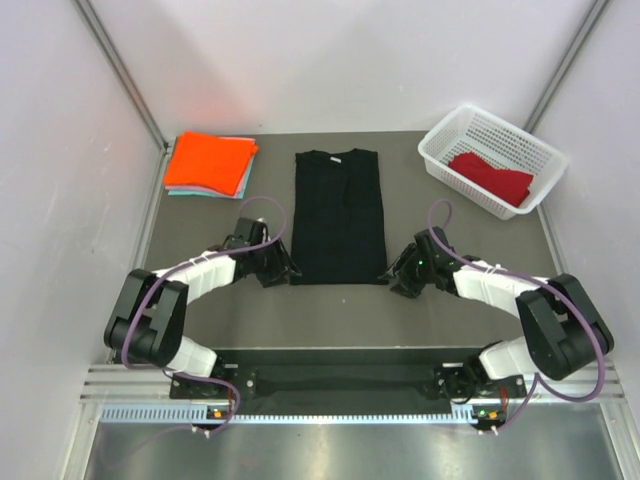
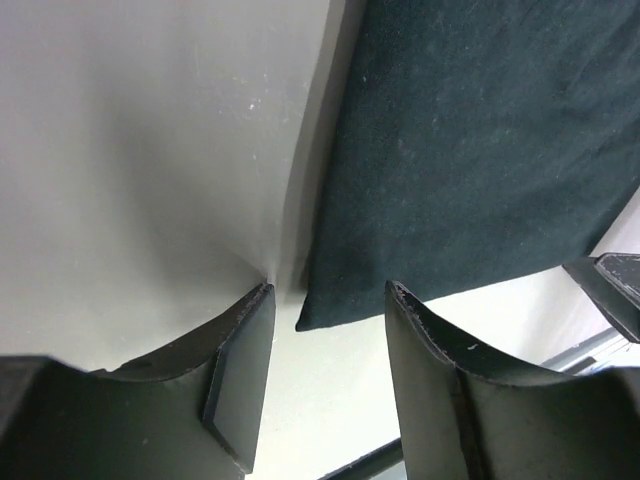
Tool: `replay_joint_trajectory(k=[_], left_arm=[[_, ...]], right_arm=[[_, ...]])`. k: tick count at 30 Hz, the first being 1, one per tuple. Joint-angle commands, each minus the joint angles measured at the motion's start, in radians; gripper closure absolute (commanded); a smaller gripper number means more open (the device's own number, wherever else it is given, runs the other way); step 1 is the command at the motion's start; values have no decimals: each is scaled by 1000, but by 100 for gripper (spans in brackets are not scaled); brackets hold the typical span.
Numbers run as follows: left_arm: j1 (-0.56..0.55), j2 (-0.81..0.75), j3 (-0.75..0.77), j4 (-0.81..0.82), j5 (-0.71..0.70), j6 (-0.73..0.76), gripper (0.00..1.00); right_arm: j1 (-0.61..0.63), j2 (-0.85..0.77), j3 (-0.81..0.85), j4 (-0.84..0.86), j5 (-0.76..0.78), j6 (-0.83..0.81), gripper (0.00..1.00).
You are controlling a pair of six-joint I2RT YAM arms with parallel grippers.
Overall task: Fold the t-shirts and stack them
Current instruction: Fold the tshirt
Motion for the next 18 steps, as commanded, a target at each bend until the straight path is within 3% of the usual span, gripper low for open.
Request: replay_joint_trajectory(k=[1,7,13,18], left_arm=[[-1,-6,-16,20,-32,6,47],[-3,-109,-34,-54,-81,23,46],[-6,-98,-88,23,-25,-15,46],[-9,-81,-112,74,6,-49,45]], right_arm=[[21,16,-31,87,34,53,51],[45,36,-39,106,58,70,55],[49,66,-57,159,64,68,70],[53,64,-76,170,76,65,73]])
